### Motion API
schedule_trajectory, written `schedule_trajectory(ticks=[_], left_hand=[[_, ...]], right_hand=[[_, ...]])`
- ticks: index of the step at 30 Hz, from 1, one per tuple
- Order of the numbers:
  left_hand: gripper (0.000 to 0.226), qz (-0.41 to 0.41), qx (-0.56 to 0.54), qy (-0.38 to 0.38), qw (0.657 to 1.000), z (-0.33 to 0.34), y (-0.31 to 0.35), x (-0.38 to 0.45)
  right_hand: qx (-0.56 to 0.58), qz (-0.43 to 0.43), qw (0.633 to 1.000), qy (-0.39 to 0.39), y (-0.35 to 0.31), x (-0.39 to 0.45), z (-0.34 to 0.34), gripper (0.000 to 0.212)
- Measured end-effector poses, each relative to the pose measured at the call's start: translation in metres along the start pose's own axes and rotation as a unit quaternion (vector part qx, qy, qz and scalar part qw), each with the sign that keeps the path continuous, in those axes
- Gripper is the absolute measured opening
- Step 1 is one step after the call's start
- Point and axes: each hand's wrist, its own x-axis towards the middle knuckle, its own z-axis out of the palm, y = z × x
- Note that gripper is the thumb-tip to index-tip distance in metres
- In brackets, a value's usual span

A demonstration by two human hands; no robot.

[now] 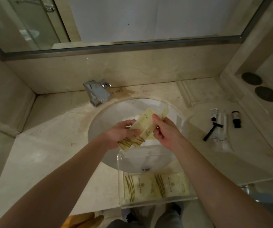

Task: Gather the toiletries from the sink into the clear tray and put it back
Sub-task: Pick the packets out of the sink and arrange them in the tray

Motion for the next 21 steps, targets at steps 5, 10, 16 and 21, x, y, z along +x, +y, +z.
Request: schedule_trajectory(ticks=[5,10,16,21], left_hand=[[0.005,-0.048,0.011,0.037,0.998,0.005,-0.003,0.002],[0.018,-0.022,0.178,0.025,0.983,0.002,-0.015,0.004],[0.026,-0.018,0.450,-0.050,0.891,0.018,-0.038,0.010],[0.029,0.007,0.552,-0.072,0.830,0.034,-0.056,0.012]], right_hand=[[-0.038,0.009,0.997,0.073,0.005,-0.010,-0.017,0.025],[-0.002,0.005,0.993,0.114,0.009,-0.024,-0.045,0.014],[0.054,-0.004,0.980,0.193,0.015,-0.029,-0.079,0.019],[0.059,0.004,0.983,0.175,0.023,-0.034,-0.087,0.015]])
